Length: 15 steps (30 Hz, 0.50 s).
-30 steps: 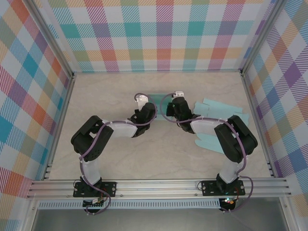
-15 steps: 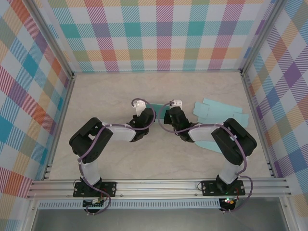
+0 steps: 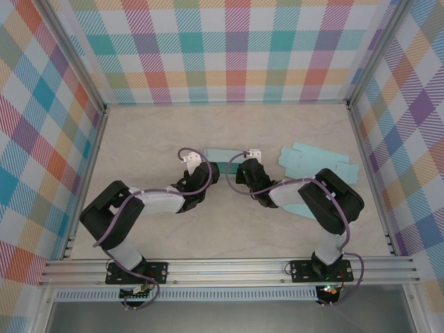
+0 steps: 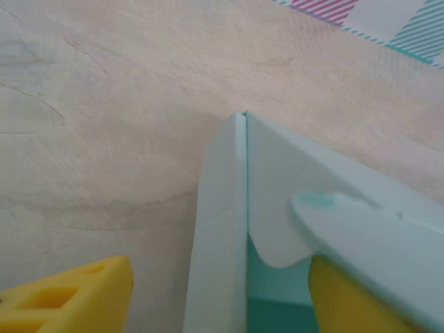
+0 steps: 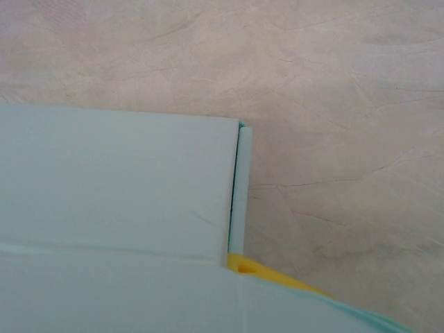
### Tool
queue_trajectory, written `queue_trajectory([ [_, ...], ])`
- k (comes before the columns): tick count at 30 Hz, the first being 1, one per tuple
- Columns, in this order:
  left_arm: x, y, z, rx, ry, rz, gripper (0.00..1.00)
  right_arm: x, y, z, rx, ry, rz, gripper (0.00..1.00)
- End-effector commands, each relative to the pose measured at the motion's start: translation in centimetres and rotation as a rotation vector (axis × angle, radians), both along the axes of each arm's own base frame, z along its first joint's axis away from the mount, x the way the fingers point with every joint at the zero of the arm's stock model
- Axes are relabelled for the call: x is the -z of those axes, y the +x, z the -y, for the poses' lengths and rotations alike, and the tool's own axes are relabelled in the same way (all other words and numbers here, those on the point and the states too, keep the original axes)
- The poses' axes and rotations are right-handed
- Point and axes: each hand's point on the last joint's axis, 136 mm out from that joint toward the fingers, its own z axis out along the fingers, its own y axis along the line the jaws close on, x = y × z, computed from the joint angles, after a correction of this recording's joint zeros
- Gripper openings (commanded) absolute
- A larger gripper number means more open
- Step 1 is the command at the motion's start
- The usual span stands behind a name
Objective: Fold the paper box
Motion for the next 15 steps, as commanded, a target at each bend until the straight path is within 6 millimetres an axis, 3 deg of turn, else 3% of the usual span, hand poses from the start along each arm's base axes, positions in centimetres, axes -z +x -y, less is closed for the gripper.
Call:
queue_trajectory([
  [1,0.2,-1.8,0.0,0.025,-0.026,-0.043,0.78,1.6,-0.5,-0.1,-0.005,-0.027,-0.05,0.08],
  [8,0.0,-4.7,-1.7,0.02,-0.05,-0.09,1.0,1.0,-0.7,-0.4,-0.025,-0.025,-0.055,0.09],
  [15,-0.7,-8.9,-6.6,-0.059,-0.014,-0.165,1.0,0.9,-1.2,-0.8,-0.051,-0.025,-0.078,0.15],
])
